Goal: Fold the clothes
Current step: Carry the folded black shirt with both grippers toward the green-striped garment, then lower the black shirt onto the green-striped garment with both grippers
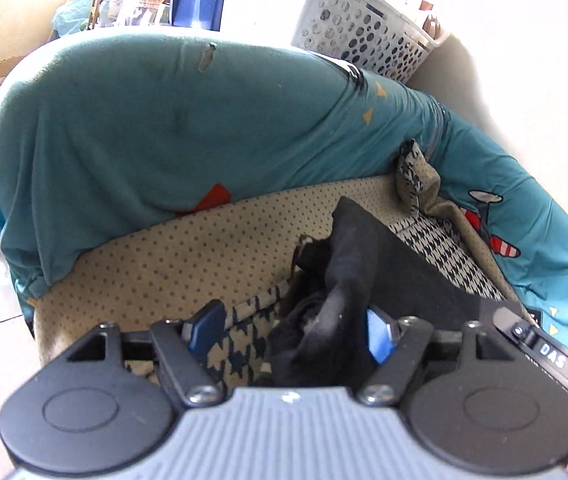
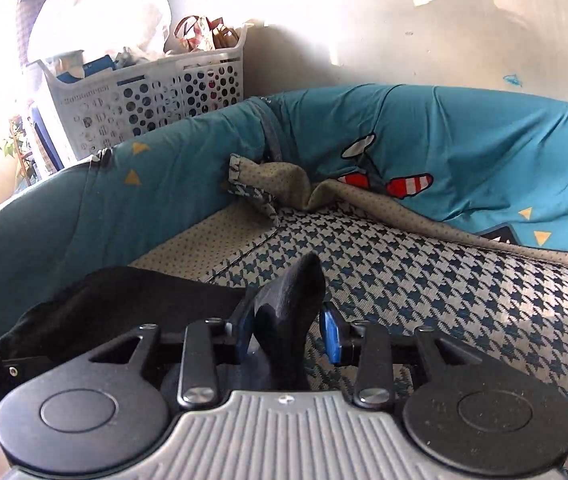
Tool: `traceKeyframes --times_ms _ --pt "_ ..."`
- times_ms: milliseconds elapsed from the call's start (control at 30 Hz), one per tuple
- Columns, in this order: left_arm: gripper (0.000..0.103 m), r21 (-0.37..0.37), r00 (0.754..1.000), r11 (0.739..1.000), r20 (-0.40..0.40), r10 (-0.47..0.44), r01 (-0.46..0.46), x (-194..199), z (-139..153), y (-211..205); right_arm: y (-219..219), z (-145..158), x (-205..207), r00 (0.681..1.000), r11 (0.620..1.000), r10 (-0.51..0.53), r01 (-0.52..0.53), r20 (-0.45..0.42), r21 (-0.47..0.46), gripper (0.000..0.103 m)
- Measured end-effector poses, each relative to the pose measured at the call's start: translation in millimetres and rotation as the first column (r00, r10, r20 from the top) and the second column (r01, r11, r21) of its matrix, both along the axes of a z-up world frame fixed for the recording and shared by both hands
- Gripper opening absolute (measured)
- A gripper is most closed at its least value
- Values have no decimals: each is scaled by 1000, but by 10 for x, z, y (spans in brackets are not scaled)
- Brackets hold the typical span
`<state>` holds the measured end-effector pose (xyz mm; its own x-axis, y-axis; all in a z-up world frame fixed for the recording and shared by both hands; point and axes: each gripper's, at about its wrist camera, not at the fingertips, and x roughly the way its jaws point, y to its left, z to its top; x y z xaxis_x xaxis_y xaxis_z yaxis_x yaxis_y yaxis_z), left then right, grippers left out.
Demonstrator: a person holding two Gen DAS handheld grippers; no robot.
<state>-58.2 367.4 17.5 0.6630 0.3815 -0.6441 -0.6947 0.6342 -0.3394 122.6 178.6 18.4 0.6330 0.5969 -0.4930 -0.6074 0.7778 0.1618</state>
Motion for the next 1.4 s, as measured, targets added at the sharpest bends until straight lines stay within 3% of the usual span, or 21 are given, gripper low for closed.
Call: traceKeyframes --times_ms 200,367,433,467,567,833,1033,1167,1267,1400 --pt "81 9 997 999 -56 52 -51 -12 -20 54 -241 59 -21 999 999 -38 38 -24 6 40" --pt "81 25 996 998 -64 57 -55 -12 -18 15 -340 -45 -13 992 998 -30 35 -120 42 40" --pt "81 25 996 998 -66 58 -57 -9 -19 10 -336 -88 19 986 996 -31 44 -165 75 38" --pt "81 21 996 998 -65 58 -57 -11 -20 13 -334 -109 35 982 995 -31 48 -187 92 31" --pt "81 17 997 998 -51 60 -59 -28 -1 17 -189 -147 37 987 998 -58 61 -147 12 16" --pt "84 32 997 997 28 71 -72 -117 116 63 39 -321 174 984 987 -118 101 -137 -125 15" --pt "84 -1 993 994 44 107 -107 -212 109 145 -309 -211 109 968 981 -189 192 -164 5 16" --pt "84 6 993 995 57 103 -104 -241 123 136 -450 -63 -12 978 983 -115 137 -173 119 16" --pt "84 33 996 997 47 73 -75 -212 134 86 -386 28 -139 989 987 -19 42 -150 153 16" --pt "84 52 995 996 -73 69 -66 -104 26 87 -151 -56 -149 984 994 46 -29 -170 103 16"
